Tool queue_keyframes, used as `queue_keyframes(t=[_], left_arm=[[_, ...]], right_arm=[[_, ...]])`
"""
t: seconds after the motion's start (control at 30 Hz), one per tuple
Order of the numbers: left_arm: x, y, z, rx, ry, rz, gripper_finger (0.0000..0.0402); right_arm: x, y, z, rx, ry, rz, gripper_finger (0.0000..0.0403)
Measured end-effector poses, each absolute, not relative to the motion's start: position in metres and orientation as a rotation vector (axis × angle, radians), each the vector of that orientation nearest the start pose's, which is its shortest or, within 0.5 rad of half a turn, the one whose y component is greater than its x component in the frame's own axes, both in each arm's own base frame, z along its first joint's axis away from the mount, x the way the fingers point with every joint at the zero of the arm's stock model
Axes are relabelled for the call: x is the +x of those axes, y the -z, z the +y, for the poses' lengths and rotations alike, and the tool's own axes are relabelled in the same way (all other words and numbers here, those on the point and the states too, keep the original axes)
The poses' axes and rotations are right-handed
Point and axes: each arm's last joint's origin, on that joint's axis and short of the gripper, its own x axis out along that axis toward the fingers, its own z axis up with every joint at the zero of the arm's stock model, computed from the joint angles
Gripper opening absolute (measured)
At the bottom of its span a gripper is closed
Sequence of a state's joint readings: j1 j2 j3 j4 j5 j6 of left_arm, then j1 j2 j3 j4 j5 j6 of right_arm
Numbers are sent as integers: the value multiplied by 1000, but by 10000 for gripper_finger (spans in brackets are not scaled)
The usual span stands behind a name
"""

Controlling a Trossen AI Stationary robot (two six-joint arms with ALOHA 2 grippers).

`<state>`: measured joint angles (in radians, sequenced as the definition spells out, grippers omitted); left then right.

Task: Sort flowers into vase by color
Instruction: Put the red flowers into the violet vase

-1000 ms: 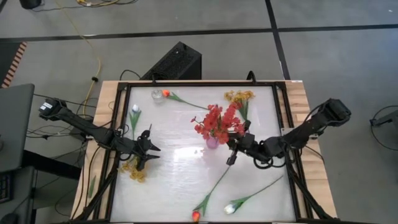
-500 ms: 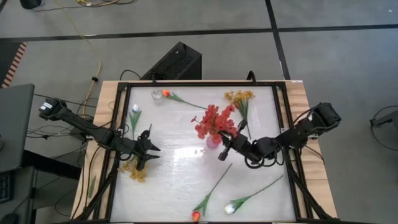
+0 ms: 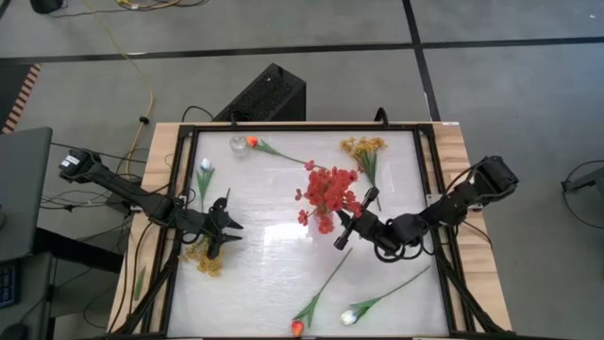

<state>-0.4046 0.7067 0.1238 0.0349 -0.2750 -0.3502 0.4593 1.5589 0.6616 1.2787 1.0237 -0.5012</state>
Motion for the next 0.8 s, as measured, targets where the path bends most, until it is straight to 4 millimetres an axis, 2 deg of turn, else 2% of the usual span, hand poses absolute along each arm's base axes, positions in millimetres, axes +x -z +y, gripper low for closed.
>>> queue_keyframes(t=[0.8], left_arm=[[130, -140, -47, -161, 32, 531, 146]], right_arm=[[276, -246, 101, -232, 642, -149, 27]])
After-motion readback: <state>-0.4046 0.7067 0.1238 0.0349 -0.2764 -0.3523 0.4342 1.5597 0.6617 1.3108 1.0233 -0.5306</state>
